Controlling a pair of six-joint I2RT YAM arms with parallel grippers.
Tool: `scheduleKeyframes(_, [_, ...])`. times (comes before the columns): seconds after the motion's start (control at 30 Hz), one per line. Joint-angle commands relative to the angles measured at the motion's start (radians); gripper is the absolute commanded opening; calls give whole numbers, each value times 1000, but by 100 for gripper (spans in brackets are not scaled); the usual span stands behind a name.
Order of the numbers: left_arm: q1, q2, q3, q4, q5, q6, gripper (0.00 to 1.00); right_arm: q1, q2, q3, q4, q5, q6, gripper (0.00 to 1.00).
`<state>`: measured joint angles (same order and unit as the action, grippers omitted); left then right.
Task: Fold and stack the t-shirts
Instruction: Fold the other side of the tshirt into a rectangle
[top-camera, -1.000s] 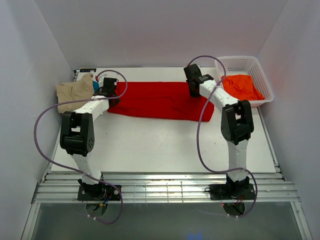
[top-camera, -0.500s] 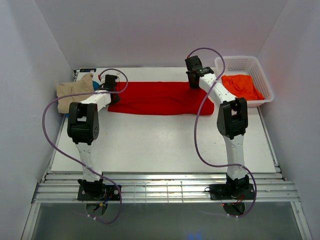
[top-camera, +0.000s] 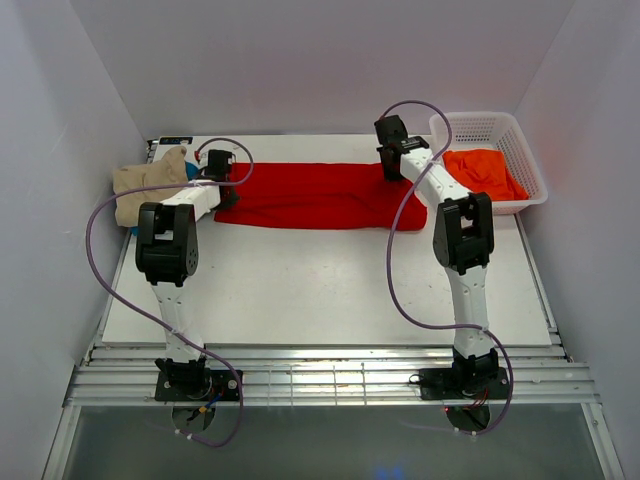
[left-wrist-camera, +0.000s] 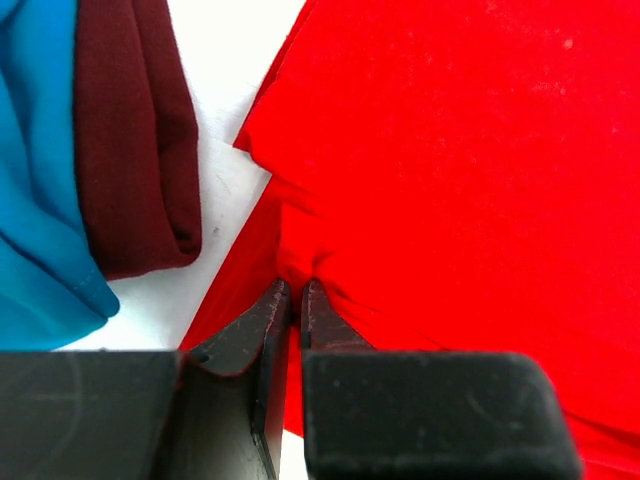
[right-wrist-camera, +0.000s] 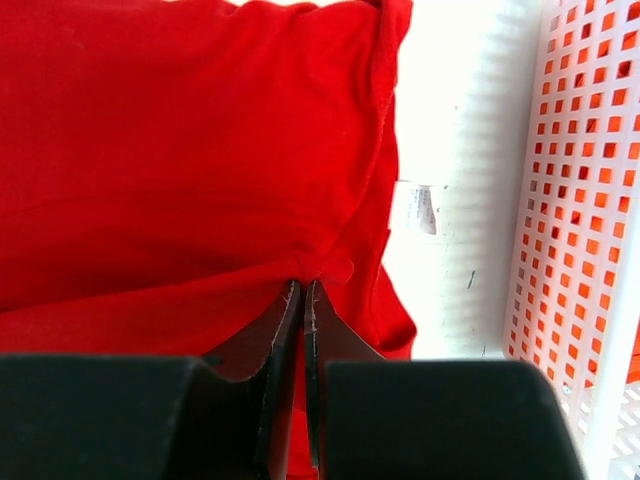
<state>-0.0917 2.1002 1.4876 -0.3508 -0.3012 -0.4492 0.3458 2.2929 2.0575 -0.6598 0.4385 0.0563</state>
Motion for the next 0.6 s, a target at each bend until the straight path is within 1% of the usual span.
scheduleKeyframes(0.0, [21,-39,39,6,-3,3,14,-11,-10,56,9,8,-7,8])
scheduleKeyframes(0.23, [27,-2,82,-2,11,3,16,-27,25,89,15,-1,-15,8])
scheduleKeyframes(0.33, [29,9,100,-5,11,0,22,-33,45,96,17,-4,-15,8])
scheduleKeyframes(0.37, [29,11,105,-5,7,-3,22,-33,51,98,19,-3,-15,8])
scheduleKeyframes(0.47, [29,4,117,-2,-3,-14,33,-36,71,101,37,-3,-16,9])
scheduleKeyframes(0.5, [29,6,126,-2,-6,-14,40,-37,74,99,45,-3,-16,9])
scheduleKeyframes(0.57, [29,9,161,-4,-28,-13,50,-39,79,93,80,3,-18,20])
